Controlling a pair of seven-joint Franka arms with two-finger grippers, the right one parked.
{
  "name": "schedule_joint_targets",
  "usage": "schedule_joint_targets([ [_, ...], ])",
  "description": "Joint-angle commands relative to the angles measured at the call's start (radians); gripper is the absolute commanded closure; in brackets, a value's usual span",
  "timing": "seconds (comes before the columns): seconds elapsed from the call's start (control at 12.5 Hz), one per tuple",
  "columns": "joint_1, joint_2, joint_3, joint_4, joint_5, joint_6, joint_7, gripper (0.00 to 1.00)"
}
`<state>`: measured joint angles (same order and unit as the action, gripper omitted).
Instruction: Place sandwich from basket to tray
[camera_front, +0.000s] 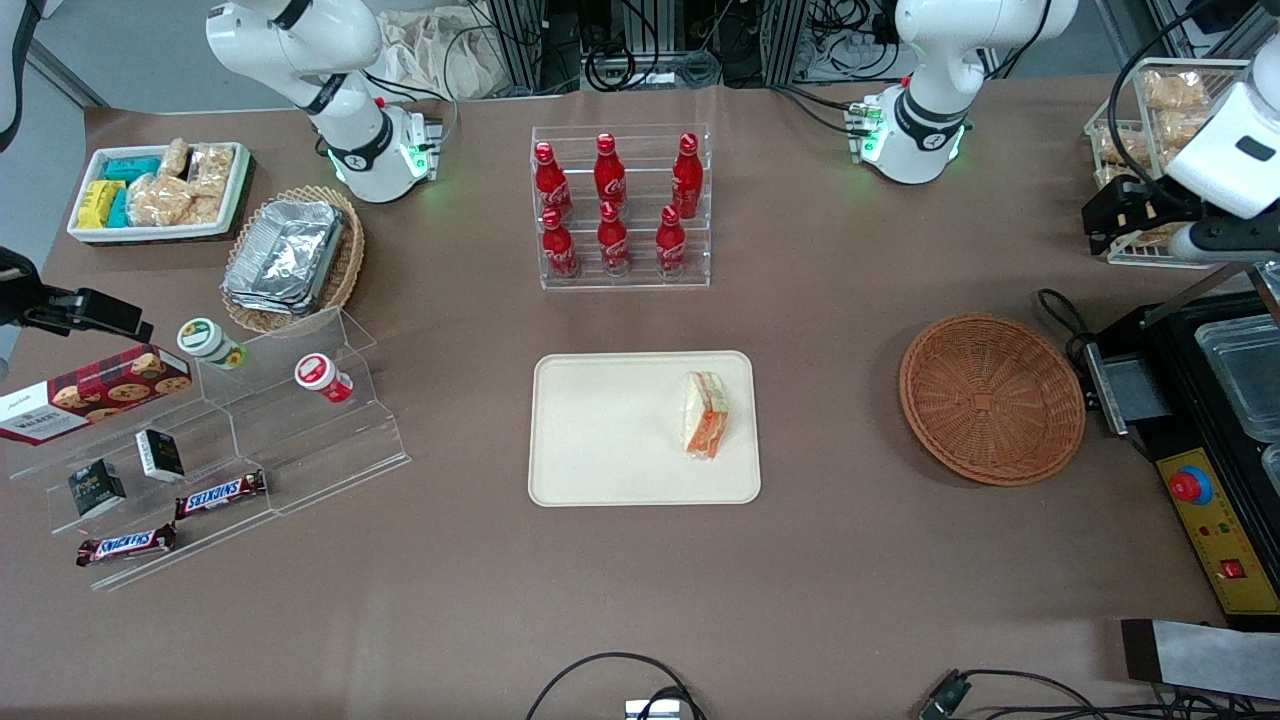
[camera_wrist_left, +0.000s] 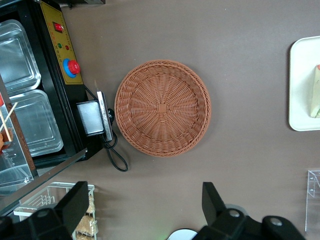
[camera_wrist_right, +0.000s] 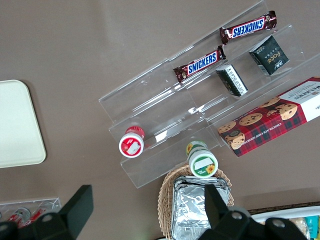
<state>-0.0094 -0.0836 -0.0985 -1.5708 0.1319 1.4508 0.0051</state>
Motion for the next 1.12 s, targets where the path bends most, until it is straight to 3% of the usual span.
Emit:
schedule_joint_targets([
  [0.0,0.006,-0.033,-0.003,-0.025,-0.044,0.000,0.015,0.00],
  [0.4,0.005,0.008,-0.001,0.020,-0.093,-0.003,-0.011,0.00],
  [1.04,0.002,0.021,-0.004,0.015,-0.087,-0.017,-0.014,0.00],
])
